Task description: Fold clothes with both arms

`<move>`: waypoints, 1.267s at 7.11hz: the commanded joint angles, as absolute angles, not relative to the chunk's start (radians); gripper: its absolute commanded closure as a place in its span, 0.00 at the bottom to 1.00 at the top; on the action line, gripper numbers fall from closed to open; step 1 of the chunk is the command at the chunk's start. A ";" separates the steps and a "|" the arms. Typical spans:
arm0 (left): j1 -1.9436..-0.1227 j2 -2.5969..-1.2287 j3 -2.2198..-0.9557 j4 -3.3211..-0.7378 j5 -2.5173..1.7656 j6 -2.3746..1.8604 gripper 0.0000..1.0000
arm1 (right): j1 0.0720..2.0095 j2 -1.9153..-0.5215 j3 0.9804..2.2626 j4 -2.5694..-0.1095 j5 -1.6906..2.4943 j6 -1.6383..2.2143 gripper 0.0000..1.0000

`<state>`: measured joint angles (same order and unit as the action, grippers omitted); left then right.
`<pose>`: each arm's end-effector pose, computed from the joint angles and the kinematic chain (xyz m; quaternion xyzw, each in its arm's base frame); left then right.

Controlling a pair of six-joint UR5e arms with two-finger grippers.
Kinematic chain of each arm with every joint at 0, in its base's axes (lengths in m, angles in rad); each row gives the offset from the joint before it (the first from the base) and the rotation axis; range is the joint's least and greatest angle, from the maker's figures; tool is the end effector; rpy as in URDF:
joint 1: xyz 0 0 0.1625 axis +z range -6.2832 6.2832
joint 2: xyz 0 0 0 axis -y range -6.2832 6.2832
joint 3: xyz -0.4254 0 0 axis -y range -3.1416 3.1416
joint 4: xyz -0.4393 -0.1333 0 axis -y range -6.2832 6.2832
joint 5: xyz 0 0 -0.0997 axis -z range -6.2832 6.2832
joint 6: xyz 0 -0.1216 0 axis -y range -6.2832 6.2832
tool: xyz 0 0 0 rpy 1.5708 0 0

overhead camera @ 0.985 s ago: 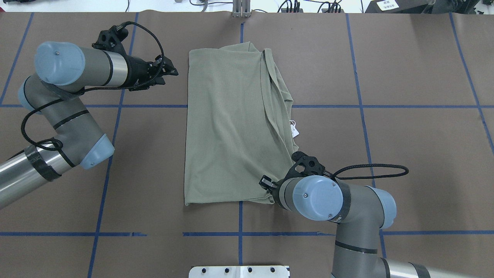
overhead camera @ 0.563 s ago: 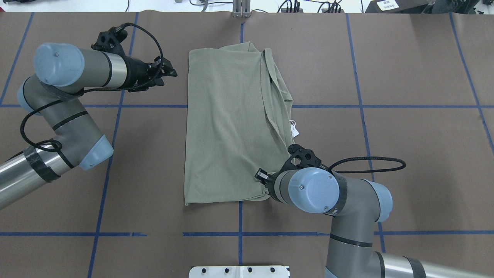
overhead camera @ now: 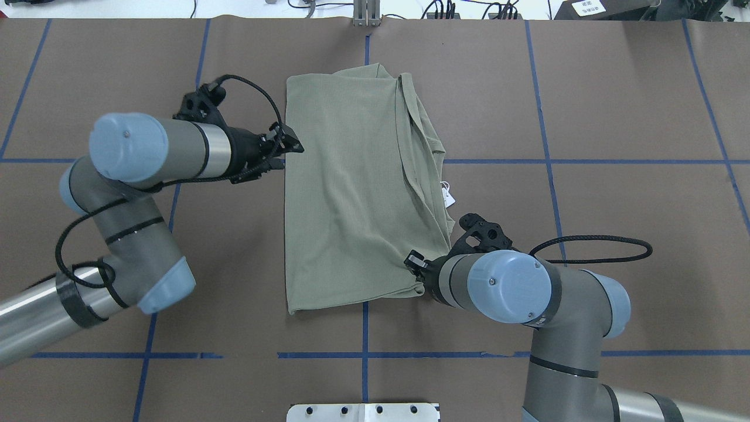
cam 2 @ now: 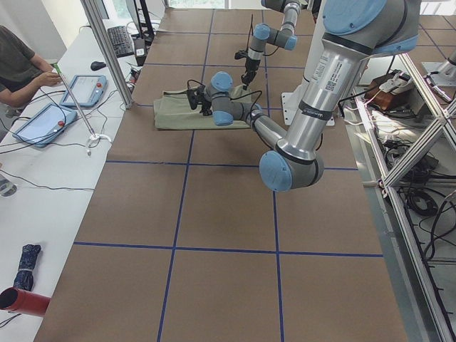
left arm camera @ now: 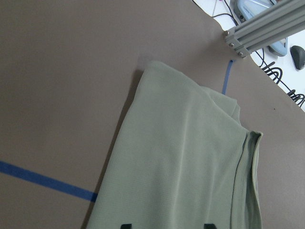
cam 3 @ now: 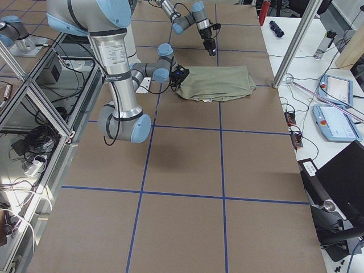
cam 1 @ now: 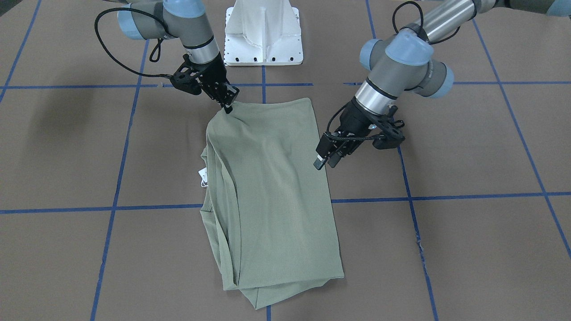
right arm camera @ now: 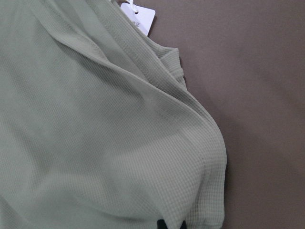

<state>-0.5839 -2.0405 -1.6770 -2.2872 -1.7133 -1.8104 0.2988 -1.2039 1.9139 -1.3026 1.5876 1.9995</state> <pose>0.5235 -0.4850 0.2398 0.0469 0.6015 -0.2794 0.7470 -0.5752 -0.3145 0.2584 -0.0379 -0.4683 0.3104 0.8264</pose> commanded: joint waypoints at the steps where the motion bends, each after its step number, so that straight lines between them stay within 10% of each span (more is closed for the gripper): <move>1: -0.392 -1.937 -1.870 -2.125 -1.586 -1.917 0.41 | 0.287 -1.251 1.962 -1.302 1.589 2.011 1.00; 7: -0.218 -1.890 -1.838 -2.111 -1.508 -1.994 0.43 | 0.287 -1.262 1.976 -1.304 1.589 2.011 1.00; 9: -0.216 -1.917 -1.838 -2.106 -1.509 -1.996 0.58 | 0.287 -1.262 1.976 -1.304 1.589 2.010 1.00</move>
